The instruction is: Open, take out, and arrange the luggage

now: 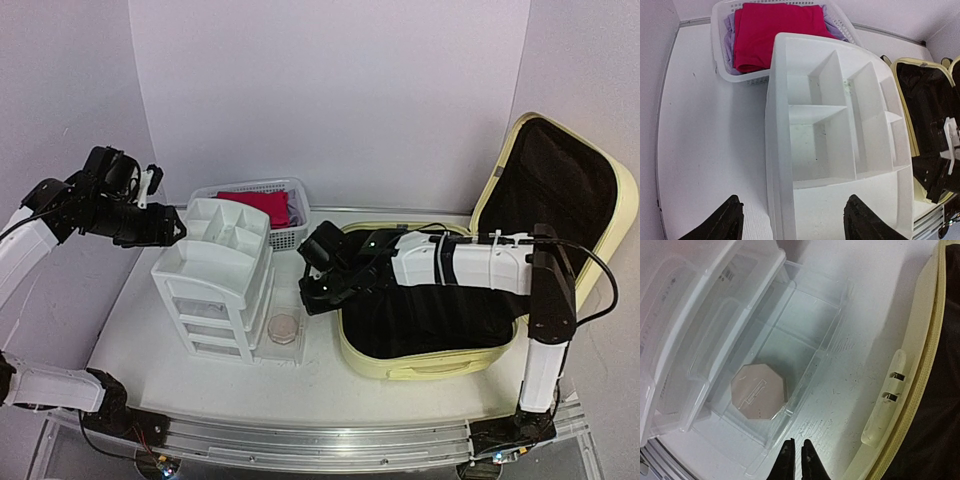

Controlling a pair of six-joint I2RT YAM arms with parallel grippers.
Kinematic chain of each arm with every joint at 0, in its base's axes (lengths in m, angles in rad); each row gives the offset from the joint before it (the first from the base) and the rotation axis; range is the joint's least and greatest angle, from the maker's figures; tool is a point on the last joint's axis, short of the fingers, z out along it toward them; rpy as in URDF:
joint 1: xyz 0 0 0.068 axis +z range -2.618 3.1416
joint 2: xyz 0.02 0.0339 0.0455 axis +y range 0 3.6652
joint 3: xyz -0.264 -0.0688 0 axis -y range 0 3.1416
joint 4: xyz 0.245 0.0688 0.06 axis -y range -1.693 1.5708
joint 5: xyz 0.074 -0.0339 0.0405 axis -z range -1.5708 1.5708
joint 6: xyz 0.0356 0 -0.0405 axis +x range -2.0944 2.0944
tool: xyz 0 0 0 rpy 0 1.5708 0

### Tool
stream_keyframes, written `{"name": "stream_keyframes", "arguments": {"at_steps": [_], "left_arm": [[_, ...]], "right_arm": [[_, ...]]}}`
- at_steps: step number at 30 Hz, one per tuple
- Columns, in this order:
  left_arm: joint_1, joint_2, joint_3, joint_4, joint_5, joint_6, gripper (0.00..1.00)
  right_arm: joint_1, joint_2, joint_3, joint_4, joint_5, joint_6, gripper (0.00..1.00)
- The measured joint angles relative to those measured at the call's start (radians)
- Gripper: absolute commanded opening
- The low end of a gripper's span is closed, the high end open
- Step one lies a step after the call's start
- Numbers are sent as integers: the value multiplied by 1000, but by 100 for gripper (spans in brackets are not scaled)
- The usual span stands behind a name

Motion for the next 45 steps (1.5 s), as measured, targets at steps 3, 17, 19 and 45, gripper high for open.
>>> {"name": "stream_keyframes", "arguments": {"at_steps": [3,17,19,45], "left_arm": [[0,2,-16,2,7,-1,60],[0,-24,-113,-7,17,-21,51],[0,-26,-122,-8,18,-23,50],[0,-87,-163,-4,52,-35,45]], "right_arm": [[14,30,44,-34,64,74,1],[40,187,151,-109,213,222,2],[41,200,160,-116,219,233,2],[43,386,336,265,52,296,14]]}}
